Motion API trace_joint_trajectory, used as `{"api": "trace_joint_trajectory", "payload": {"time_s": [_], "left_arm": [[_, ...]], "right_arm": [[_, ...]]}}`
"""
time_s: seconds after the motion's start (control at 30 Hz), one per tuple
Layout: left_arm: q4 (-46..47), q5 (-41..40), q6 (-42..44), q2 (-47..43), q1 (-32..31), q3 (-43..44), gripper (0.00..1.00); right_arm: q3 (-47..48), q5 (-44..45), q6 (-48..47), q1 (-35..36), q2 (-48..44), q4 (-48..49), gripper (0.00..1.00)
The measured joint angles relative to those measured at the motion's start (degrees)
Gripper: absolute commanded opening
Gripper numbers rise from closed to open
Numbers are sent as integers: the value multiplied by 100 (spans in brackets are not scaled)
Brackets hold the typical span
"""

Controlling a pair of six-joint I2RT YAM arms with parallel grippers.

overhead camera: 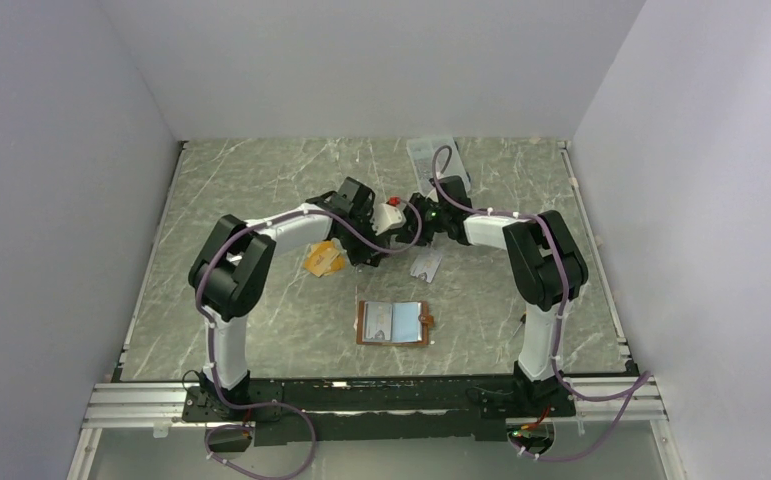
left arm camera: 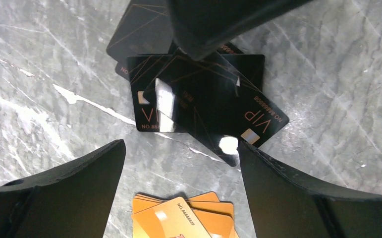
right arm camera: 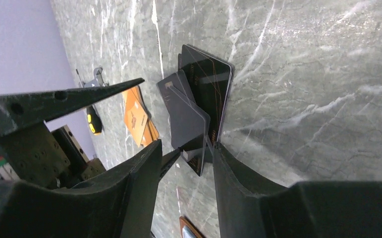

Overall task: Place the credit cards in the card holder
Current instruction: Pick up the credit card from the center of the board.

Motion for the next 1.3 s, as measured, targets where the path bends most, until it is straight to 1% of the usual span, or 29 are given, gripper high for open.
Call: {"api": "trace_joint_trajectory", "payload": {"time_s": [0.17, 0.37, 0.73, 0.9, 1.13, 1.3], "left_arm": [[120, -461, 302, -15, -243, -48, 89], [168, -710, 479, -15, -282, -68, 86], [243, -726, 522, -103, -282, -212, 83], [229, -704, 522, -103, -282, -212, 81], [210, -686, 527, -103, -282, -212, 79], [201, -675, 544, -103, -282, -212, 77]], "right_arm": [[-149, -136, 223, -46, 0, 273, 44], [-173, -284, 415, -57, 72, 605, 43], [-181, -409, 586, -57, 487, 857, 41], [-179, -455, 643, -57, 518, 1025, 36], [-179, -505, 715, -31, 662, 1211, 32], [-179, -507, 715, 2, 680, 1239, 28]]}}
